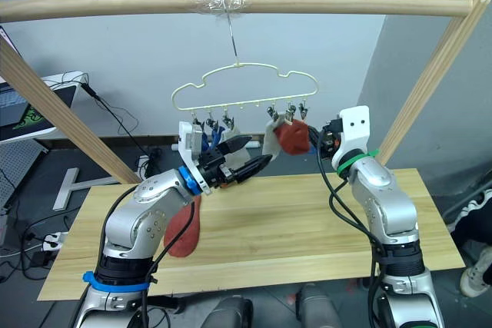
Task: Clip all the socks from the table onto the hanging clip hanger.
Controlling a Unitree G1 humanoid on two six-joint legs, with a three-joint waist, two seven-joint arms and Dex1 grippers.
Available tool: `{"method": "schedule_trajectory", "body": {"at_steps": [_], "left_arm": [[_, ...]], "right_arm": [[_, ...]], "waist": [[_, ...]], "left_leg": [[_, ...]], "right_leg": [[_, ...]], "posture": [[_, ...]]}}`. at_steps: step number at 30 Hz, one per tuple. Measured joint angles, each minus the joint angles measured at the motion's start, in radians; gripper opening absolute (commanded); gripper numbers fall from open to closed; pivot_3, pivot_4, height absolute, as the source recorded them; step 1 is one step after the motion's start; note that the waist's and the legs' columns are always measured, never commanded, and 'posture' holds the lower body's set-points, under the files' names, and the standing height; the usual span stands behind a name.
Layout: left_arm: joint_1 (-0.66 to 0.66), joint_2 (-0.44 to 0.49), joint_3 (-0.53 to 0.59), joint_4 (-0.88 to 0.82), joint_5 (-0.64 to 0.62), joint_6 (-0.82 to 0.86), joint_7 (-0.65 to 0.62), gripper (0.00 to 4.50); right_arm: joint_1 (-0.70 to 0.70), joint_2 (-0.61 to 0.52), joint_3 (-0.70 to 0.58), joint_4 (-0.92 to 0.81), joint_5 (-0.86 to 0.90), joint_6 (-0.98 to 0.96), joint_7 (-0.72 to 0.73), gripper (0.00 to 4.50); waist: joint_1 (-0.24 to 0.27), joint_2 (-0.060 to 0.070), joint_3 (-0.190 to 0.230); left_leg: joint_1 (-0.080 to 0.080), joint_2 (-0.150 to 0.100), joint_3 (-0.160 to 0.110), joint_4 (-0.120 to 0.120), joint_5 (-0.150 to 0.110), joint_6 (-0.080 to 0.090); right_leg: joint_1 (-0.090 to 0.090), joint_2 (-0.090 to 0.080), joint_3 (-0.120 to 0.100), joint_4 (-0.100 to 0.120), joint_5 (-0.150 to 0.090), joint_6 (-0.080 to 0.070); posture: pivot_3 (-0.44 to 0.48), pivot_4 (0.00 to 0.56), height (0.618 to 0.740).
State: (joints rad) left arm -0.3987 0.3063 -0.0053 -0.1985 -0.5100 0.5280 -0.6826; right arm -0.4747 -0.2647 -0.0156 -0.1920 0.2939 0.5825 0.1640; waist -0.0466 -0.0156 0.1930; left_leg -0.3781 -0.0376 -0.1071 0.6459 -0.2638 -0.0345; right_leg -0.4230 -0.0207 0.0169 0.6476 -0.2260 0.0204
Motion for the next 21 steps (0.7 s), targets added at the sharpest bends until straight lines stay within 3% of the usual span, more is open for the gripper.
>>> {"method": "schedule_trajectory", "body": {"at_steps": [3, 6, 21], "left_arm": [[-0.001, -0.001, -0.001, 0.000, 0.000, 0.000, 0.005, 4.50], [-0.002, -0.002, -0.001, 0.001, 0.001, 0.000, 0.005, 4.50], [-0.006, -0.002, -0.005, 0.003, 0.001, 0.000, 0.016, 4.50]], "right_arm": [[0.000, 0.024, 0.009, 0.007, -0.017, -0.015, -0.005, 2.67], [-0.001, 0.051, 0.019, 0.024, -0.040, -0.031, -0.014, 1.64], [-0.082, 0.106, 0.021, 0.174, -0.123, -0.089, -0.018, 1.64]], "waist": [[0.000, 0.000, 0.000], [0.001, 0.000, 0.000], [0.002, 0.000, 0.000]], "left_leg": [[0.000, 0.000, 0.000, 0.000, 0.000, 0.000], [0.000, 0.000, 0.000, 0.000, 0.000, 0.000], [0.000, 0.000, 0.000, 0.000, 0.000, 0.000]], "right_leg": [[0.000, 0.000, 0.000, 0.000, 0.002, -0.004], [0.000, 0.000, 0.000, 0.000, 0.002, -0.004], [0.000, 0.000, 0.000, 0.000, 0.002, -0.004]], "posture": [[-0.031, 0.159, 0.740], [-0.031, 0.159, 0.740], [-0.021, 0.169, 0.740]]}}
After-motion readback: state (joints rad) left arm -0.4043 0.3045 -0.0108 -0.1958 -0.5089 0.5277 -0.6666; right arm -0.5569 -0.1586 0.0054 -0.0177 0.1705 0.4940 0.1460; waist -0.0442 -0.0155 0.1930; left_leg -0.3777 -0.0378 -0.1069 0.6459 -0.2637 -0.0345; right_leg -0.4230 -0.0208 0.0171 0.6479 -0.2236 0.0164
